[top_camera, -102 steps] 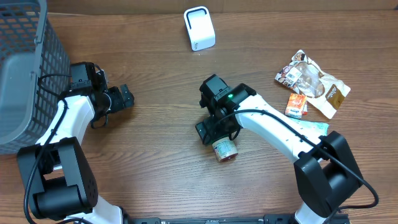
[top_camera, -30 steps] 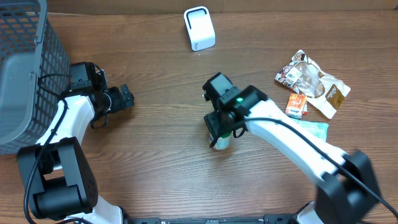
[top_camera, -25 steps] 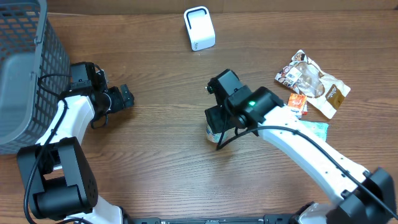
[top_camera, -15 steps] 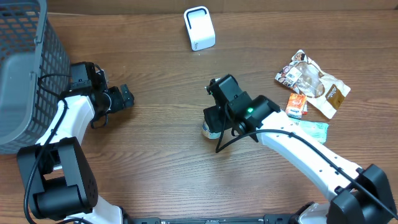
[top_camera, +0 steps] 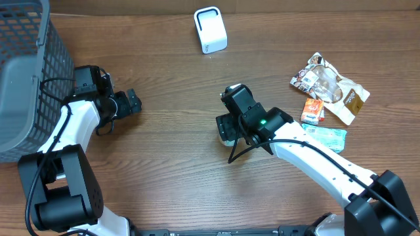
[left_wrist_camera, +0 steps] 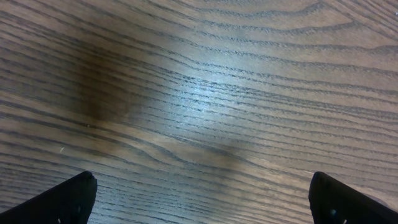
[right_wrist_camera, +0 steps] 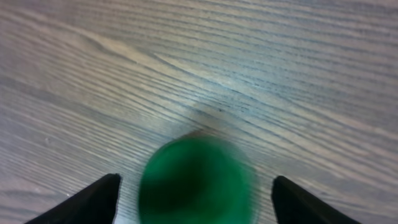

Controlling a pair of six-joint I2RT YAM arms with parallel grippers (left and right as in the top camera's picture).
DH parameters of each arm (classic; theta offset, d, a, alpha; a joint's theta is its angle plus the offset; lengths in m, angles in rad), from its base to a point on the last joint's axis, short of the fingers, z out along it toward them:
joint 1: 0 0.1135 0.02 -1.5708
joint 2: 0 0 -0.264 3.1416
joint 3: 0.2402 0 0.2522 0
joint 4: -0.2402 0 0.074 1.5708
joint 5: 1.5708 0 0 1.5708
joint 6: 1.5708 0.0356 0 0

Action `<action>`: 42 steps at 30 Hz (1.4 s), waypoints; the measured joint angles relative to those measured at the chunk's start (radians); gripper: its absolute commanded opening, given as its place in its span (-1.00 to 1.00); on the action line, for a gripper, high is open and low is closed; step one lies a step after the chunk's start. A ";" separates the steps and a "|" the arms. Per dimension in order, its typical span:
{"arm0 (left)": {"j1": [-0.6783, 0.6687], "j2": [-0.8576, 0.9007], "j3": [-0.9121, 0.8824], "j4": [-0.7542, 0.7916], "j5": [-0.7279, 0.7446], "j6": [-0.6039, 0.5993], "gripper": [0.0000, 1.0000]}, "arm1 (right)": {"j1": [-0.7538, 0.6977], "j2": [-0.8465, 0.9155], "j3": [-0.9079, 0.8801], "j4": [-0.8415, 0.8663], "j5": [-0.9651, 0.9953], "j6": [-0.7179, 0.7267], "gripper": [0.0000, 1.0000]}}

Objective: Scan the item barcode

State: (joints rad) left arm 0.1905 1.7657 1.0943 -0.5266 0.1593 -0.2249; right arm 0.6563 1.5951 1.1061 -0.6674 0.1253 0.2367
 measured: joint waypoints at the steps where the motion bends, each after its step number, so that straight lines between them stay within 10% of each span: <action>1: 0.000 0.000 0.000 0.000 0.000 0.000 1.00 | 0.000 0.000 0.000 0.000 -0.005 -0.001 0.75; 18: 0.000 0.000 0.000 0.000 0.000 0.000 1.00 | -0.027 0.000 0.143 -0.111 -0.037 0.018 1.00; 31: 0.000 0.000 0.000 0.000 0.000 0.000 1.00 | -0.027 0.000 0.129 -0.180 -0.069 0.365 1.00; 35: 0.000 0.000 0.000 0.000 0.000 0.000 0.99 | -0.027 0.000 0.128 -0.174 -0.074 0.426 0.40; 42: 0.000 0.000 0.000 0.000 0.000 0.000 1.00 | -0.021 0.000 0.128 -0.178 -0.073 0.605 0.55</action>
State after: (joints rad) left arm 0.1905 1.7657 1.0943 -0.5266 0.1593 -0.2249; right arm 0.6357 1.5951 1.2339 -0.8455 0.0521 0.8421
